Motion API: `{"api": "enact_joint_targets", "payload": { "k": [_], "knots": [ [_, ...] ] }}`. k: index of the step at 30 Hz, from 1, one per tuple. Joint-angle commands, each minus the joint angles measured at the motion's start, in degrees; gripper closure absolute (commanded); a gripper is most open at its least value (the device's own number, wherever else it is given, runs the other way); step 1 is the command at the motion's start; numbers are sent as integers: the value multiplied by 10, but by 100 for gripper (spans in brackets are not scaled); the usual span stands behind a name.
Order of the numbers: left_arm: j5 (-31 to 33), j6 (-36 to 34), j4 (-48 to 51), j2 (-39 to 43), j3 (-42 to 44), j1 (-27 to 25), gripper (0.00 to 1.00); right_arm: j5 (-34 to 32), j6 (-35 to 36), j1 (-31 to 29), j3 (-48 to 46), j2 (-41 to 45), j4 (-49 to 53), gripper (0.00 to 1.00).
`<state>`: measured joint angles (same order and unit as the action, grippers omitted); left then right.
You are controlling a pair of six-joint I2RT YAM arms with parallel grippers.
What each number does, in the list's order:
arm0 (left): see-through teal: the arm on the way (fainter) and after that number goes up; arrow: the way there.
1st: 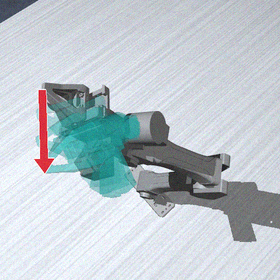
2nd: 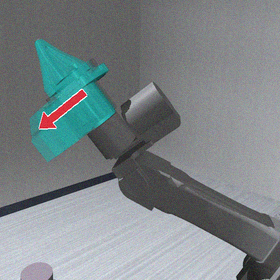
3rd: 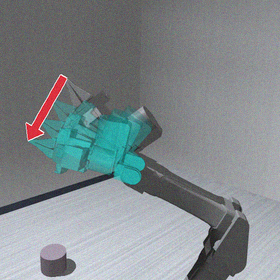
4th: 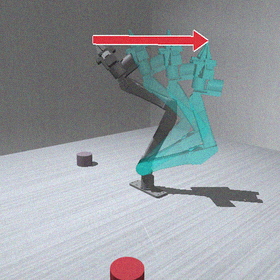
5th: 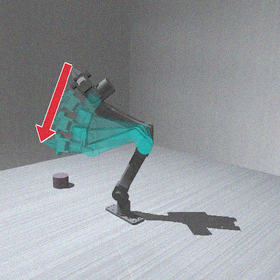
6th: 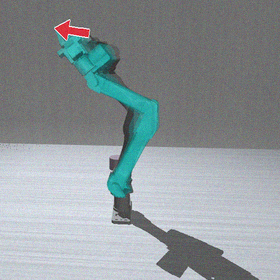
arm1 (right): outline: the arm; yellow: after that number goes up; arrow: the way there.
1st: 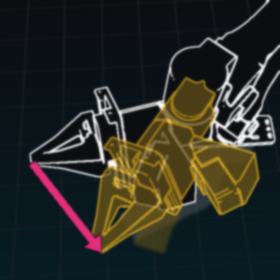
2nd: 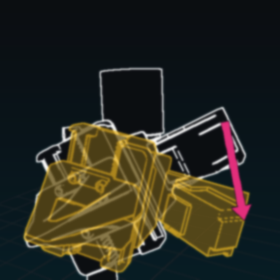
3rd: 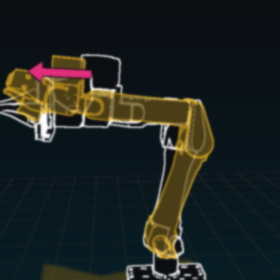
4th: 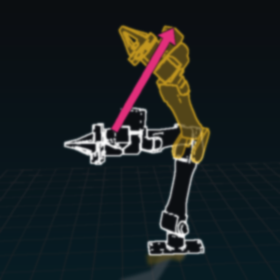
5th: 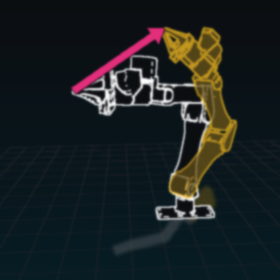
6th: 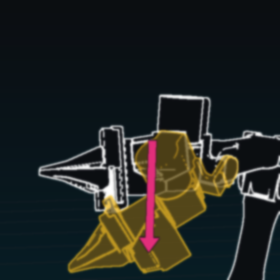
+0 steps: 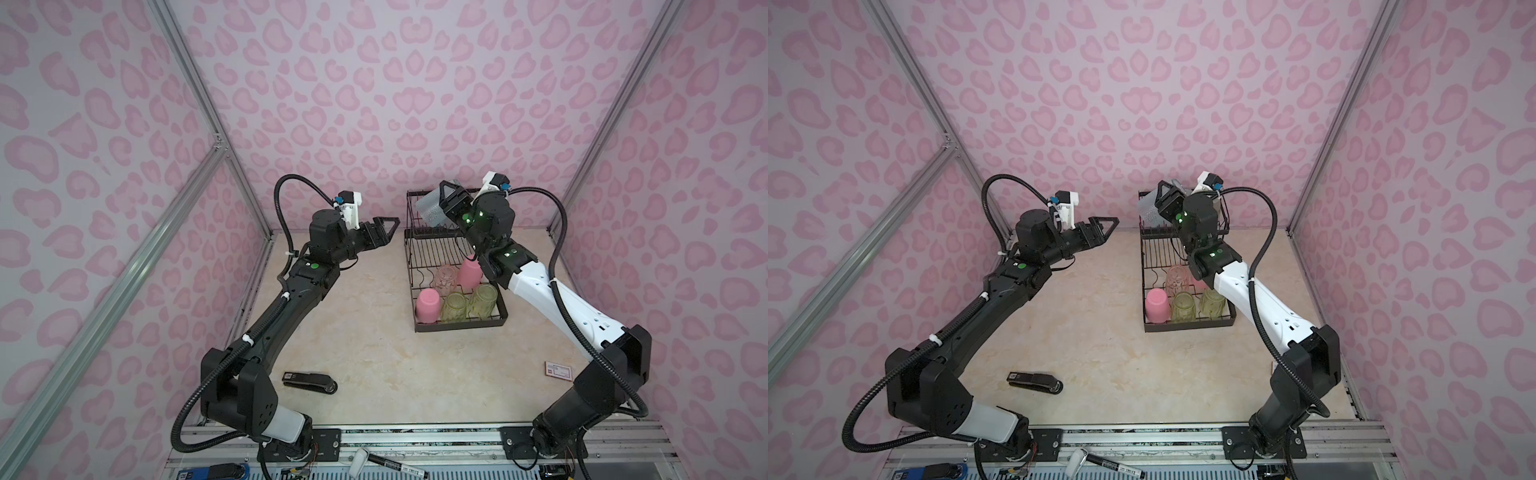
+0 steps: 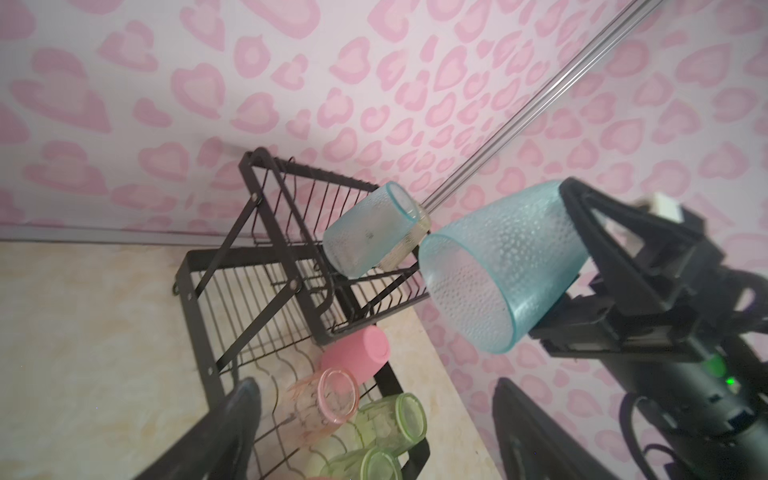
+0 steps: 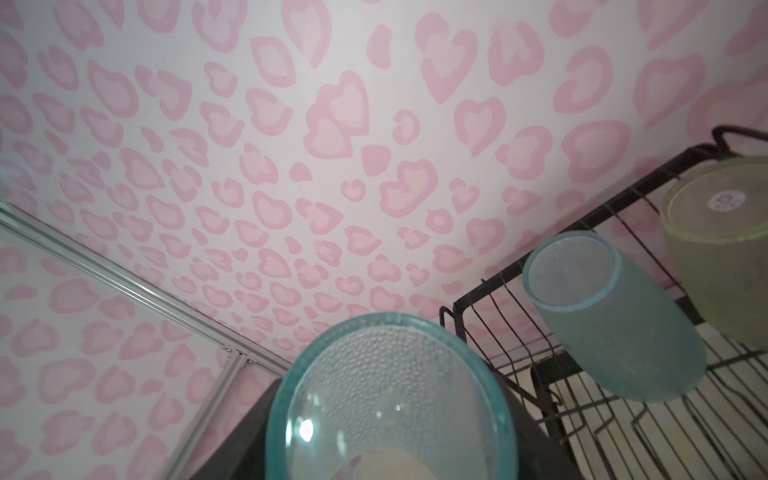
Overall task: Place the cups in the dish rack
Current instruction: 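Carry the teal cup over the upper tier with the right gripper while left withdraws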
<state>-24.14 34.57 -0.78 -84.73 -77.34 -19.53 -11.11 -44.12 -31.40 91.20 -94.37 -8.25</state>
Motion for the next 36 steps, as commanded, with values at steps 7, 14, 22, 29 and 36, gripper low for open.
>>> {"api": "enact_joint_targets", "payload": {
  "k": [7,14,22,29,36],
  "knots": [
    [165,-150,251,62,-48,2,1,-141,354,-50,62,-64,-24,47],
    [229,-187,288,119,-1,4,3,-172,450,-53,105,-130,-60,47],
    [224,-199,260,127,49,7,2,-174,507,-51,161,-207,-86,47],
    [208,-201,248,134,64,11,2,-160,497,-35,232,-265,-62,46],
    [199,-201,245,130,66,14,2,-137,467,-15,301,-318,-16,45]
  ]
}}
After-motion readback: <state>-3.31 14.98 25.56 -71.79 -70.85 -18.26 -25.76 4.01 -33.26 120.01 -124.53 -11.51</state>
